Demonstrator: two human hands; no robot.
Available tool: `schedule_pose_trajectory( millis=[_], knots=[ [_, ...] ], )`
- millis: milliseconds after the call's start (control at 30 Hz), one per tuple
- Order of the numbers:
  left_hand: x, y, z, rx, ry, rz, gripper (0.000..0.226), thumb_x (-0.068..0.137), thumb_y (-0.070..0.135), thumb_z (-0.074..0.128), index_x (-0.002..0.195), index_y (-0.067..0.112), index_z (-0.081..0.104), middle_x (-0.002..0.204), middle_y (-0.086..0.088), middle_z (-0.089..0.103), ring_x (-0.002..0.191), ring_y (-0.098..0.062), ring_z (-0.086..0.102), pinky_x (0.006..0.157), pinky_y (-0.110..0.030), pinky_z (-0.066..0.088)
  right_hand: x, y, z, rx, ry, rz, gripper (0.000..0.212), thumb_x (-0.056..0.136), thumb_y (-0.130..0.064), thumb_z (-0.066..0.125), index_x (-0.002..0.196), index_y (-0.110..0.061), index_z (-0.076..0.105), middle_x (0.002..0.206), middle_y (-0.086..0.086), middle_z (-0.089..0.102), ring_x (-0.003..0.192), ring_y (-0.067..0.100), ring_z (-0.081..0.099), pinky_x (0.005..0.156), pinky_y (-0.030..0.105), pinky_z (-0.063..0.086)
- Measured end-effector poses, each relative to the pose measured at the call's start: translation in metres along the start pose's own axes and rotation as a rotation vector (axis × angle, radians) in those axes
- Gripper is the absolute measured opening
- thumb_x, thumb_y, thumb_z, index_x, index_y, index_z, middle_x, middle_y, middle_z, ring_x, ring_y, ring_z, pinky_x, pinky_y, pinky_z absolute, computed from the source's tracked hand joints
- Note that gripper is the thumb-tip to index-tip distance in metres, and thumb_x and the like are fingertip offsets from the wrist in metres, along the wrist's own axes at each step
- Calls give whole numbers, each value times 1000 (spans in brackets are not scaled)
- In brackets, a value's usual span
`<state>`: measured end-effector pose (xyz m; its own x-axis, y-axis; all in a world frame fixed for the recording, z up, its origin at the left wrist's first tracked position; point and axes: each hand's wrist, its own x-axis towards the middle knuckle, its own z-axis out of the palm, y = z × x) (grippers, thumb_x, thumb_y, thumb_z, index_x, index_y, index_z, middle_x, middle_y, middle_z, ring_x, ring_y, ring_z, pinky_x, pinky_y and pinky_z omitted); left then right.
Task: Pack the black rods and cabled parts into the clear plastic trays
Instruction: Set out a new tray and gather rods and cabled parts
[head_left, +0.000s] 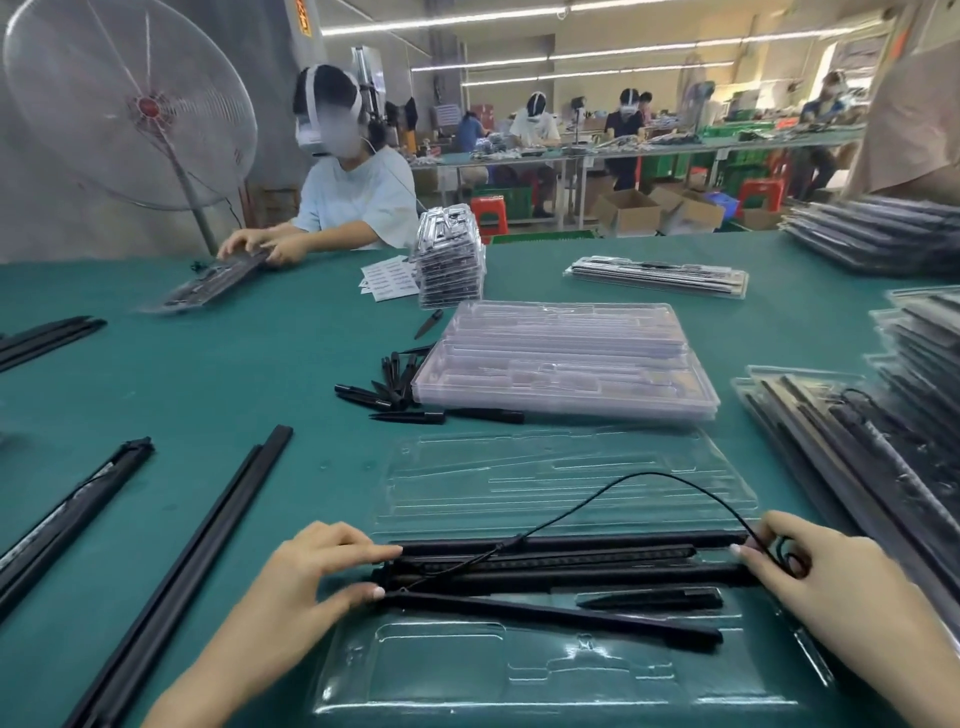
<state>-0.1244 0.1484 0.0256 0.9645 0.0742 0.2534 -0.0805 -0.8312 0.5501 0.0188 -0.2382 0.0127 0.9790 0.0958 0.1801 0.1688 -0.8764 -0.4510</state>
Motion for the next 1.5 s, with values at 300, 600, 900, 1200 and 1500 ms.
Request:
schedule_pose_trajectory(
  millis=[300, 600, 900, 1200, 1500],
  knots=[
    [5, 4, 6, 58, 56, -78, 23, 65, 56, 76, 86, 54, 69, 89, 22, 62, 90, -1, 48, 82, -29, 39, 2, 2, 2, 46, -6, 21, 36, 78, -55, 66, 62, -30, 47, 50, -8, 54, 57, 18, 56, 53, 30, 45],
    [16, 13, 4, 381, -77, -51, 14, 82, 50, 66, 94, 53, 60, 88, 30, 53, 88, 8, 40, 78, -22, 25, 1, -4, -2, 2, -6, 25, 42, 78, -58, 64, 61, -27, 42, 53, -9, 54, 57, 17, 54, 49, 26, 38],
    [-3, 18, 7, 487, 54, 80, 21, 78, 51, 54, 83, 40, 70, 67, 24, 50, 75, -4, 39, 57, -11, 28, 4, -7, -6, -82, -67, -48, 43, 86, -58, 56, 65, -26, 37, 60, -5, 55, 66, 18, 55, 51, 27, 36],
    [4, 41, 7, 482, 31, -28, 22, 74, 17, 81, 93, 28, 75, 84, 10, 54, 77, -11, 54, 68, -28, 35, 5, 1, 5, 22, 14, -41, 44, 82, -55, 63, 62, -26, 37, 58, -8, 51, 66, 19, 53, 49, 25, 29],
    [59, 124, 100, 476, -227, 267, 56, 101, 50, 21, 152, 31, 11, 158, 17, 11, 145, -3, 0, 116, -25, 2, 0, -3, 2, 34, 17, -22, 44, 83, -56, 62, 63, -27, 37, 56, -6, 50, 61, 14, 49, 51, 26, 32]
  ],
)
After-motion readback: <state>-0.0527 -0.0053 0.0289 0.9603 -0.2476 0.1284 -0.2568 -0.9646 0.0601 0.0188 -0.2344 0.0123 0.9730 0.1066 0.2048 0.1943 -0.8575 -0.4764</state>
